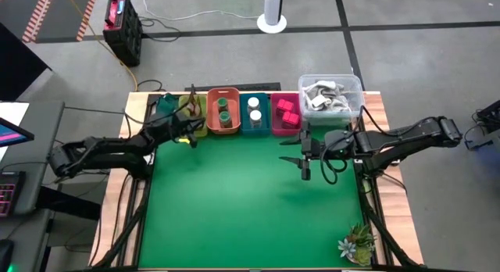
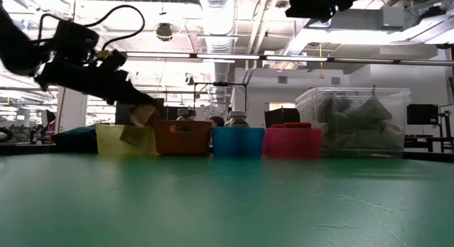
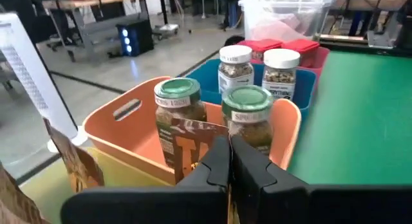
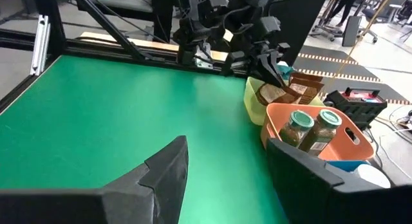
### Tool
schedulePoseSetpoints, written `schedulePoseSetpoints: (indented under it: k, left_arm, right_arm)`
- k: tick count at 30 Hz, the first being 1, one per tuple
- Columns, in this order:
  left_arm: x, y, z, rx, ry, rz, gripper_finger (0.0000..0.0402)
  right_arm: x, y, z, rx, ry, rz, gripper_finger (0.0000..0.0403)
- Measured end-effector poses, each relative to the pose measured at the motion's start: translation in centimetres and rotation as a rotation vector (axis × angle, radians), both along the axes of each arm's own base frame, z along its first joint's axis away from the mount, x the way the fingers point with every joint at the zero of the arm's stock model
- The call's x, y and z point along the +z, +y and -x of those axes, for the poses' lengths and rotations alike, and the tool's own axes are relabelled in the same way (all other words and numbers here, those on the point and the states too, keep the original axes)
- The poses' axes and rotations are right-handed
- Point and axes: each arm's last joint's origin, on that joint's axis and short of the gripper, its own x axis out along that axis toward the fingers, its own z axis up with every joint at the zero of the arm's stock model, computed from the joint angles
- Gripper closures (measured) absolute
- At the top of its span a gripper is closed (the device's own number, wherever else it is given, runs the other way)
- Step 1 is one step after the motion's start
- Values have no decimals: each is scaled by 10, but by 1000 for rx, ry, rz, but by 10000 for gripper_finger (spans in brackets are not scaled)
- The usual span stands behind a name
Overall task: Sort spices by type
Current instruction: Put the orange spice pack into the yellow bin
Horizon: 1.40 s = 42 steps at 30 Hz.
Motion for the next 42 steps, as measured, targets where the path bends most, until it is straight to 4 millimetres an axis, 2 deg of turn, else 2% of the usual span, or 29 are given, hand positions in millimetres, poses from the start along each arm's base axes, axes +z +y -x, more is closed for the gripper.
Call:
schedulePoseSetpoints:
  k: [4,6,10,13,18,24,32,42]
  left_arm:
    - [-12,-13,12,30,-68,-60,401]
    - [-8,-15,13,50,-115,-93,401]
    - [-7,-21,7,13,-98,-127,401]
    - [-3,-22,7,46,-107,-156,401]
    - [-7,-21,7,73,-72,-133,401]
    - [-21,-21,9,95,9,-2,396]
    - [-26,-22,9,107,25,57,355]
    - [-16,-16,3,123,34,34,288]
  right_arm:
    - [-1,0,0,-1,10,-2,168]
    - [-1,0,-1,-3,9,-6,168]
    - [-4,1,-7,0,-4,4,168]
    - [-8,1,-14,3,4,22,168]
    - [-13,2,-22,9,3,43,168]
    - [-13,3,-24,11,-11,48,168]
    - [-13,3,-24,12,-9,46,168]
    - [-14,3,-24,11,-4,42,168]
